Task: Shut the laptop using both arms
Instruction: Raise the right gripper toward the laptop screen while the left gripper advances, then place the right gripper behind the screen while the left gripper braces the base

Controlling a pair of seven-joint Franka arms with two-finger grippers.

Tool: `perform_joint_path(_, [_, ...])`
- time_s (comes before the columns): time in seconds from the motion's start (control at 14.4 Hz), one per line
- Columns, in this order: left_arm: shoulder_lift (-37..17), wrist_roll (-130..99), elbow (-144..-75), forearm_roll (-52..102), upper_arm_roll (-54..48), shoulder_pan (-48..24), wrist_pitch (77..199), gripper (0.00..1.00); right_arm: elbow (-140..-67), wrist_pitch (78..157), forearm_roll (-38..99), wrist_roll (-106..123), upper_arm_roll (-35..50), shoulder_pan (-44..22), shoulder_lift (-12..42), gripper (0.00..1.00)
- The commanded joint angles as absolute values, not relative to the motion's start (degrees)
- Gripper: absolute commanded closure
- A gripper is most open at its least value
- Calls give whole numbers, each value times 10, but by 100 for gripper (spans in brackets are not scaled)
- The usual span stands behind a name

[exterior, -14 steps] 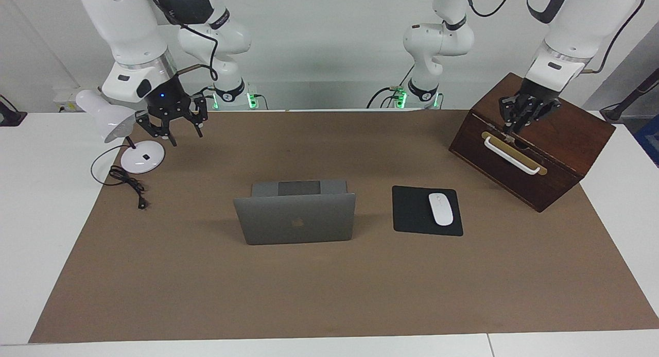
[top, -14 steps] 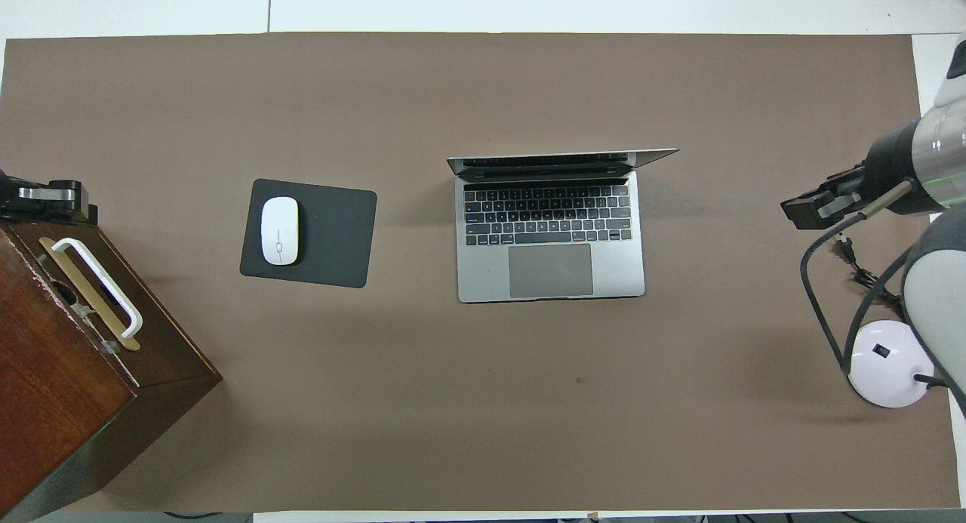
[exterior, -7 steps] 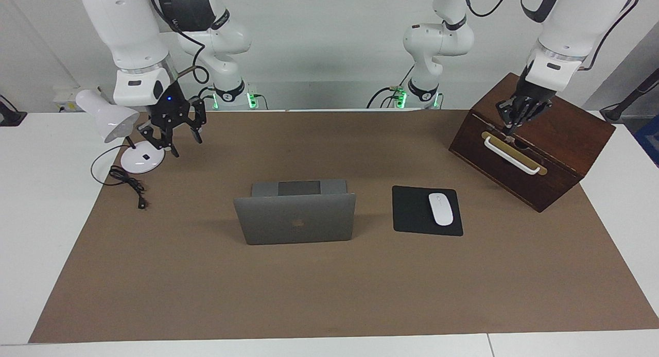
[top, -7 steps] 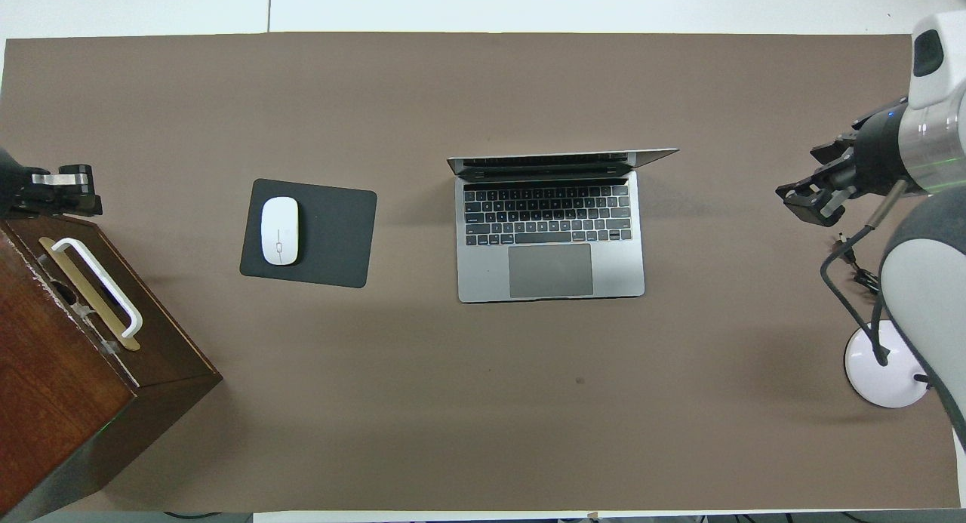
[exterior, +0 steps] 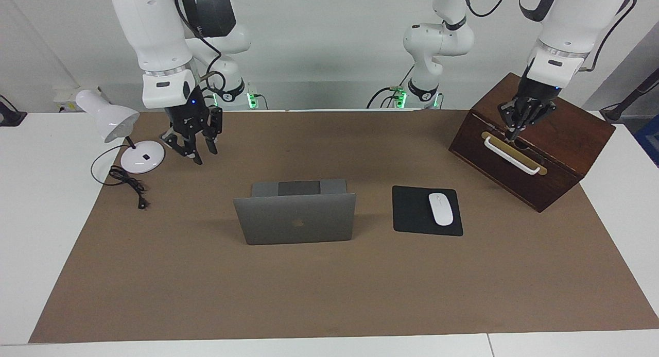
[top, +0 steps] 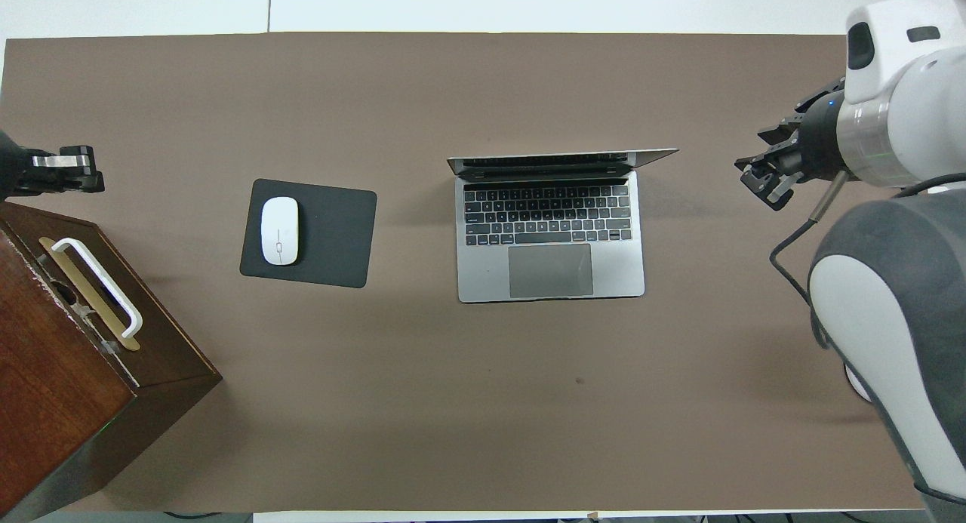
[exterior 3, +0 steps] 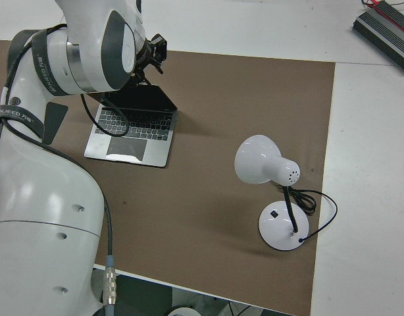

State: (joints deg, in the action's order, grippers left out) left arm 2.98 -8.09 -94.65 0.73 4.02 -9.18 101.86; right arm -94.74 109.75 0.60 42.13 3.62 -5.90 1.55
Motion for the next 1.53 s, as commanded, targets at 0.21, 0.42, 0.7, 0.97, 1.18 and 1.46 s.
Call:
perform_joint_path(0.21, [38, -29, -975, 20, 47, -117, 1063, 100, -942, 1137, 33, 349, 39, -56, 42, 100])
perform_joint_path(0.42, [56, -25, -1015, 38, 47, -124, 1084, 100, -923, 1138, 34, 305, 41, -57, 62, 100])
perform_joint_path(0.7, [106, -25, -1127, 38, 47, -163, 1174, 100, -859, 1129, 36, 227, 41, -72, 109, 100])
perform_joint_path(0.97, [154, -27, -1233, 39, 47, -216, 1270, 100, -781, 1110, 29, 128, 45, -96, 171, 100])
perform_joint_path(1.18, [184, -30, -1299, 39, 47, -251, 1330, 100, -740, 1110, 24, 48, 47, -105, 214, 100])
perform_joint_path(1.46, [209, -61, -1361, 39, 47, -306, 1393, 100, -712, 1103, 17, -16, 47, -114, 253, 100])
